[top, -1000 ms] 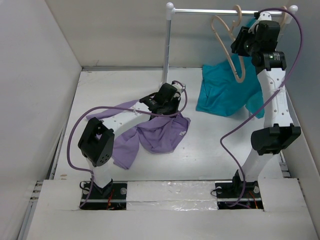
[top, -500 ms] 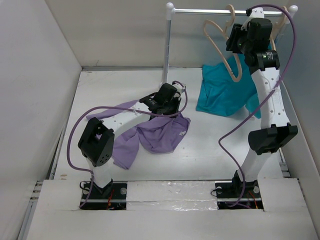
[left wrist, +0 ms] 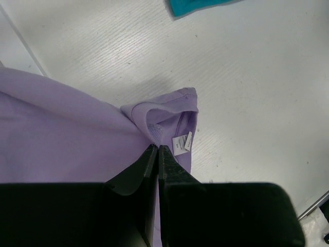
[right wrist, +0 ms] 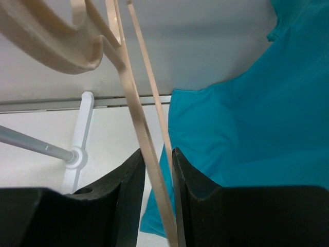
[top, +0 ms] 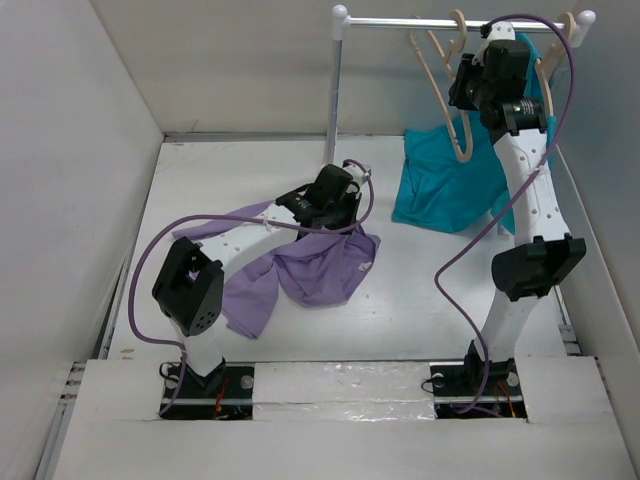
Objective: Place the t-shirt on the hanger
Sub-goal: Pick up the hanger from the clothesline.
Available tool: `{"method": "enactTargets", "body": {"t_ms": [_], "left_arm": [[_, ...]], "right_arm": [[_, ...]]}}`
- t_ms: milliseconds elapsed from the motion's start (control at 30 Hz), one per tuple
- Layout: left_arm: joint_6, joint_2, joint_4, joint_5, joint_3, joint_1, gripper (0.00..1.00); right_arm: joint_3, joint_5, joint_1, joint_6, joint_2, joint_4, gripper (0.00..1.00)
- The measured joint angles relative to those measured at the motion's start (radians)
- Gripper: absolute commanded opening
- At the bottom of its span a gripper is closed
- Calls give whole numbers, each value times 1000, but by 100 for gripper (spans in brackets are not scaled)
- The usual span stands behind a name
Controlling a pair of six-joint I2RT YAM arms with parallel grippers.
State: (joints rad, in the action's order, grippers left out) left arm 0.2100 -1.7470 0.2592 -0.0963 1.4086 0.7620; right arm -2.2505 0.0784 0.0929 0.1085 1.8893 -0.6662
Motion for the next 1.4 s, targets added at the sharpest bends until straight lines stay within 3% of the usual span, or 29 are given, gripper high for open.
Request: {"method": "enactTargets", "body": {"t_ms": [100, 167, 200, 433, 733, 1067, 1267, 1400], "left_arm": [[0, 2, 0, 3, 0, 0, 0], [0, 2, 1, 3, 0, 0, 0], [0, 2, 1, 4, 0, 0, 0], [0, 2, 1, 6, 0, -3, 0], [-1, 2, 25, -1, 54, -45, 0], [2, -12, 21, -11, 146, -96, 0], [13, -56, 18, -33, 154, -116, 0], [27, -76, 14, -39, 158, -141, 0]], "right_arm": [[-5, -1, 0, -3, 1, -1, 18], [-10, -7, 1, -4, 1, -5, 2], [-14, -10, 3, 1, 1, -5, 0], [-14, -64, -8, 58, -22, 14, 0], [156, -152, -54, 124, -206, 71, 0], [471, -196, -49, 138, -433, 159, 0], [576, -205, 10, 138, -558, 181, 0], [772, -229, 82, 171, -739, 183, 0]]}}
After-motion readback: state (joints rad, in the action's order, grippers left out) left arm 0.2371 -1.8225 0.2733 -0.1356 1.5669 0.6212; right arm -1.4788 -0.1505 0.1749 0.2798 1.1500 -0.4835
